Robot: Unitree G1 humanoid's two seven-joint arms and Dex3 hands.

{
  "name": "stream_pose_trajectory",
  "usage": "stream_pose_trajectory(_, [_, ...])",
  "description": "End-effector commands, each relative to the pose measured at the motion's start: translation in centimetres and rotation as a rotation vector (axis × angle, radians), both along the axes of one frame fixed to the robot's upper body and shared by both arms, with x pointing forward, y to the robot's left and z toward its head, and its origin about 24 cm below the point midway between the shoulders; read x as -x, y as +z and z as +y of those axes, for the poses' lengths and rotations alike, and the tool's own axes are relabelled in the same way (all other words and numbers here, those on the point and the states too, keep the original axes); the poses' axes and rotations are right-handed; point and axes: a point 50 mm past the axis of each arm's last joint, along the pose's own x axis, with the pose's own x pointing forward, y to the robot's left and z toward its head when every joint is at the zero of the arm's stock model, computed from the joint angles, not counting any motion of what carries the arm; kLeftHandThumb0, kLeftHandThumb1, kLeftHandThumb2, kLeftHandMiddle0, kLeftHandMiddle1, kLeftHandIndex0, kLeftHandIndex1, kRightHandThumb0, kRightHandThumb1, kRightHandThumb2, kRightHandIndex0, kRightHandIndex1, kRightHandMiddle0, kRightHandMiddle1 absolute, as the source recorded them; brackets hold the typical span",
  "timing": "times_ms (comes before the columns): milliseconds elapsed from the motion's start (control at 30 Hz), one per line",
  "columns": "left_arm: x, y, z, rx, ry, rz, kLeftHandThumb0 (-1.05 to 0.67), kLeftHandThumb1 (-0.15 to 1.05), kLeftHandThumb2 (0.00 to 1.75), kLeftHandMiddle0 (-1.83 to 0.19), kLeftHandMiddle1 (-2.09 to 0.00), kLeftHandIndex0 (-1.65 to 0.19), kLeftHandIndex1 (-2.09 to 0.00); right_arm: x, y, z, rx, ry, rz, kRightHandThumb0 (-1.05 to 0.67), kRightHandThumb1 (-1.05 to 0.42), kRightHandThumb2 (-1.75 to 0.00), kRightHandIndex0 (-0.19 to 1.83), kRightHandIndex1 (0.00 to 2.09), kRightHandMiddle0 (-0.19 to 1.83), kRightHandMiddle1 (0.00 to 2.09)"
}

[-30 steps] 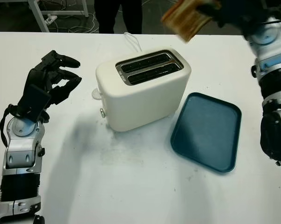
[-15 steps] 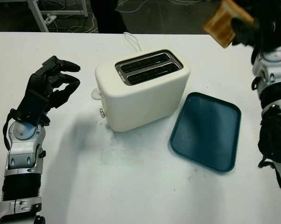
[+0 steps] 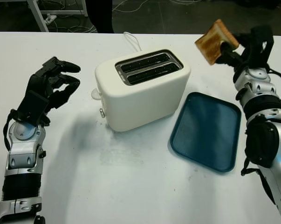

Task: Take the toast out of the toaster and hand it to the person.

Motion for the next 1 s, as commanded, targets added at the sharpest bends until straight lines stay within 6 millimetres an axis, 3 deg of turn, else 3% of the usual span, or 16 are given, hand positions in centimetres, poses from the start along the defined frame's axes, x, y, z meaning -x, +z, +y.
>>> stream_pose_trajectory(0, [0.0, 0.3, 0.1, -0.009, -0.004, -0.018, -1.05, 0.92, 0.1, -0.37, -1.28, -0.45, -1.11, 0.1, -0.5, 0.1, -0.03, 0.017, 0.013, -0.19, -0.92, -0.5, 0.73, 1.75, 0.29, 1.75])
stream_pose_trajectory(200, [-0.1, 0.2, 0.0, -0.002, -0.006, -0.015, -1.05, 0.92, 0.09, -0.38, -1.28, -0.46, -1.11, -0.1, -0.2, 0.4, -0.038, 0.064, -0.012, -0.15, -0.92, -0.57, 0.59, 1.75, 0.13, 1.75])
stream_pose_trajectory(533, [-0.1, 0.3, 0.0, -0.008, -0.001, -0.015, -1.05, 0.92, 0.1, -0.37, -1.3, -0.45, -1.13, -0.2, -0.4, 1.0, -0.049, 0.094, -0.006, -0.16, -0.92, -0.6, 0.46, 1.75, 0.08, 1.75])
stream_pose_trajectory(967, [-0.4, 0.3, 0.1, -0.004, -0.008, -0.012, -1.05, 0.92, 0.09, -0.38, -1.3, -0.46, -1.13, -0.2, -0.4, 1.5, -0.107, 0.185, -0.049, -0.17, -0.92, -0.65, 0.46, 1.75, 0.09, 1.75])
